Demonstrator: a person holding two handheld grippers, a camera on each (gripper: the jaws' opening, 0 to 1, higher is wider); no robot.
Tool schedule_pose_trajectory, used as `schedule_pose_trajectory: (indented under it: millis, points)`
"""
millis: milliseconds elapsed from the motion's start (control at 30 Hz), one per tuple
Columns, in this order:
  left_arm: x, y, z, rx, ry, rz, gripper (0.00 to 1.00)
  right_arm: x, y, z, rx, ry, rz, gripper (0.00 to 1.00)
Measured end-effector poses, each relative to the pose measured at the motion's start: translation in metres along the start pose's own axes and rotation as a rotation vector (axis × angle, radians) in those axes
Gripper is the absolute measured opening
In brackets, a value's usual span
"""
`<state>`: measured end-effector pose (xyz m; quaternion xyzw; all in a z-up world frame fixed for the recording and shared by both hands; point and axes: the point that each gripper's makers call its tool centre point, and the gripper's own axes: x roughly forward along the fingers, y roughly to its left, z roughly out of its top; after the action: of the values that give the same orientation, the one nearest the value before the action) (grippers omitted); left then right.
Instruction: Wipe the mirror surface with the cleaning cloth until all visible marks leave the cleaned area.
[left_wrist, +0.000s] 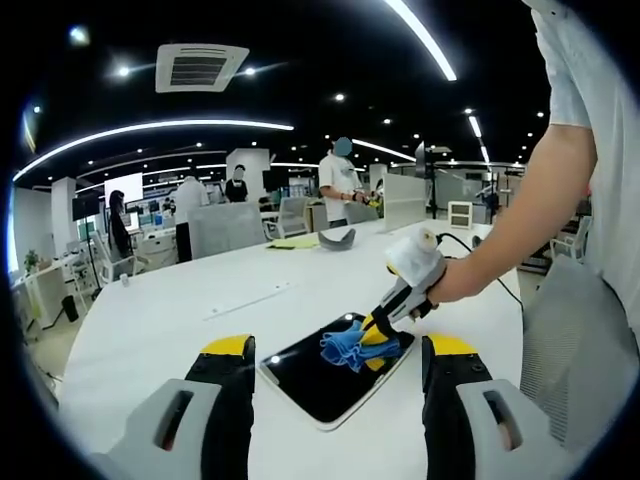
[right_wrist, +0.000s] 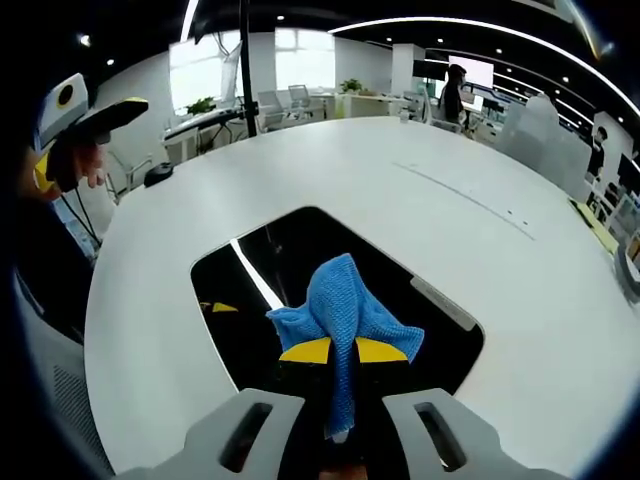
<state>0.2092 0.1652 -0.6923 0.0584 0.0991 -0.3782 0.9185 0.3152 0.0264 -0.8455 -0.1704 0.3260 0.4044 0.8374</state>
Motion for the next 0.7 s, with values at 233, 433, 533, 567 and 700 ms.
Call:
schedule_pose_trajectory:
  millis: [233, 433, 533, 567, 700]
  points:
    - [0.001, 0.001, -0.001, -0.002, 0.000, -0.001, 0.68, 0.005, -0.008, 0.004, -0.003, 0.002, -0.004, 0.02]
    - [0.002, 0.002, -0.001, -0.004, -0.002, -0.001, 0.68, 0.008, -0.014, 0.008, -0.005, 0.006, -0.007, 0.02]
    - [0.003, 0.003, 0.000, -0.006, -0.003, 0.000, 0.68, 0.010, -0.016, 0.009, -0.008, 0.009, -0.008, 0.02]
    - [0.003, 0.003, 0.000, -0.005, -0.003, 0.000, 0.68, 0.010, -0.017, 0.009, -0.009, 0.010, -0.008, 0.02]
    - [0.003, 0.004, 0.000, -0.006, -0.006, 0.002, 0.68, 0.012, -0.020, 0.010, -0.012, 0.013, -0.010, 0.02]
